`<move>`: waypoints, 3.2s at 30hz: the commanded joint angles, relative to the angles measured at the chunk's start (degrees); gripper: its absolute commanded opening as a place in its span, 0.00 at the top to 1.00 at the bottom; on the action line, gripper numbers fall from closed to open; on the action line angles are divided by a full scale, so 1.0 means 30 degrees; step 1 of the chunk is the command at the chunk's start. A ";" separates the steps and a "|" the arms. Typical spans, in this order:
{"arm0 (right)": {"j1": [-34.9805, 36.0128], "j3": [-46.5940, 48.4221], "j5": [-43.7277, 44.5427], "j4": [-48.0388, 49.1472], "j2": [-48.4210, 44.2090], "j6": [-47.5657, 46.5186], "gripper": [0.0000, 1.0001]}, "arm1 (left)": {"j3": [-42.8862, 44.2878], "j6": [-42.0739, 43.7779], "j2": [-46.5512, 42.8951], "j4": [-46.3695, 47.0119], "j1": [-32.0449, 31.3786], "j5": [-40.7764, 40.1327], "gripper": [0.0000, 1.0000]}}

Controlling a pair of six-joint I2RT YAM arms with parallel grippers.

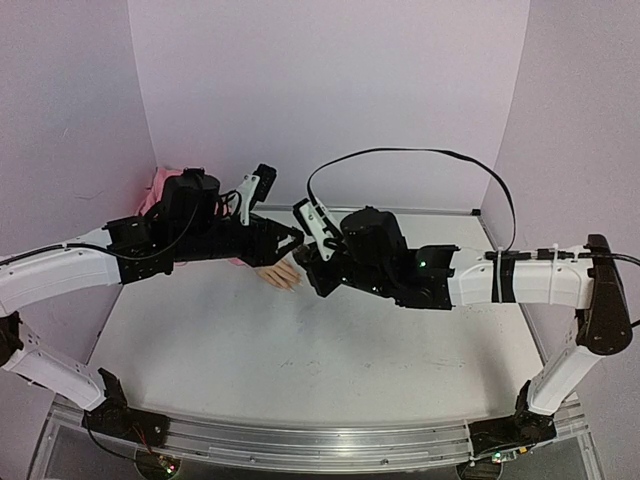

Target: Paint the nails

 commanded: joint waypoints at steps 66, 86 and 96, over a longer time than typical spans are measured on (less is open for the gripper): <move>-0.2199 -0.1506 -1.9321 0.2058 -0.5537 -0.2030 1.00 | -0.1085 0.7194 -0.0655 0.0963 -0.0476 1.6302 1.00; -0.3296 -0.2022 -2.1897 0.2074 -0.5560 -0.1165 1.00 | 0.0758 0.7790 -0.0009 0.0661 0.1459 1.8823 0.56; -0.3286 -0.3630 -1.0330 0.2159 -0.5834 -0.1318 1.00 | -0.1328 0.3401 -0.3797 0.0303 0.2341 0.7155 0.01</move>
